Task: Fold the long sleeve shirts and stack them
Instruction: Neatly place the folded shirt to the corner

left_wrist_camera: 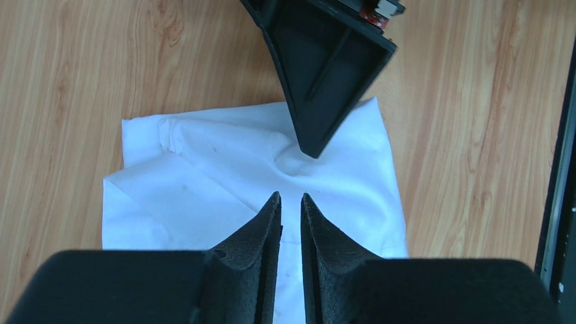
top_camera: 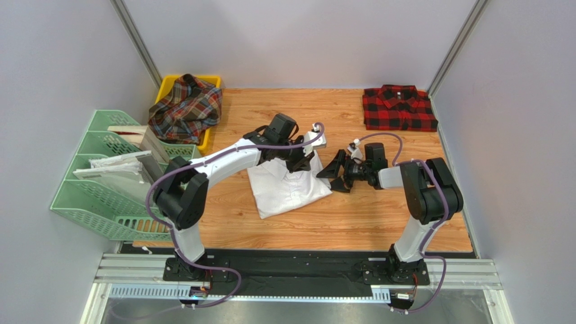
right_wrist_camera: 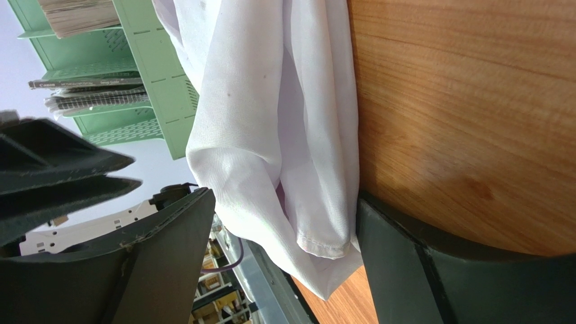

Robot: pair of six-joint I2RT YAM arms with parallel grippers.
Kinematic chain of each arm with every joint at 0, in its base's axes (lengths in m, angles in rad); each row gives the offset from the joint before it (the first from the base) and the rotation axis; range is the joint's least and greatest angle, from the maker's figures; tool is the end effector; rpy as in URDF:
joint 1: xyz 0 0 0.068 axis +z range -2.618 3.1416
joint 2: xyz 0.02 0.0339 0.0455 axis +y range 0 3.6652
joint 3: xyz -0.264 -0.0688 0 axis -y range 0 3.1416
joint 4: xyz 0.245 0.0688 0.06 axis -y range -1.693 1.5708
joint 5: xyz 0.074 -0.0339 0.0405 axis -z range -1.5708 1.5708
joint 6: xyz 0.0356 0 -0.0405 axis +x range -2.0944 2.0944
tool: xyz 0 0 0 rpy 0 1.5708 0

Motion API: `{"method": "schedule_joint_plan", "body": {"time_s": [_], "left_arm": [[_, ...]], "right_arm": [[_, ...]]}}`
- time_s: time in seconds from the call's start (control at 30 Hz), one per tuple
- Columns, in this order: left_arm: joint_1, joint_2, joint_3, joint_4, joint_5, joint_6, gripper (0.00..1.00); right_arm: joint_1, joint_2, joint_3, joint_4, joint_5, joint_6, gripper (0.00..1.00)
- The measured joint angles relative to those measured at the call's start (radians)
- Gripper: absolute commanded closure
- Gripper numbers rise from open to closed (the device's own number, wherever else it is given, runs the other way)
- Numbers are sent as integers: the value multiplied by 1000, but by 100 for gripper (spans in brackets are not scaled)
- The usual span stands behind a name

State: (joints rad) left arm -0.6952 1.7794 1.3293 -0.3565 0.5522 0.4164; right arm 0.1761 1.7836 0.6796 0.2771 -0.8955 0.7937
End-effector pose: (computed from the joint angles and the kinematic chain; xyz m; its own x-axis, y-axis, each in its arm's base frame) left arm 0.2903 -0.2664 0.2439 -0.1737 0.5933 -0.7860 0.9779 0.1983 -0.0665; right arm 0.2952 0.0808 0.1089 -0.9571 0.2824 -0.0654 0.0748 0.4585 0.8855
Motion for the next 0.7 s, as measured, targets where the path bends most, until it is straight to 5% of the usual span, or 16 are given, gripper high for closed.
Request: {"method": "schedule_joint_plan", "body": {"time_s": [0.27, 0.53, 0.63, 0.7], "left_arm": [[10, 245, 154, -3, 25, -75, 87], [-6, 353, 230, -8, -8, -132, 79], [-9, 370, 245, -3, -61, -178, 80], [-6, 371, 245, 0, -87, -205, 82]], "right_arm": [[0, 0, -5, 10, -9, -3, 17], [0, -5, -23, 6, -32, -39, 22], [0, -5, -24, -9, -38, -64, 40], [2, -5, -27, -36, -29, -92, 62]]}}
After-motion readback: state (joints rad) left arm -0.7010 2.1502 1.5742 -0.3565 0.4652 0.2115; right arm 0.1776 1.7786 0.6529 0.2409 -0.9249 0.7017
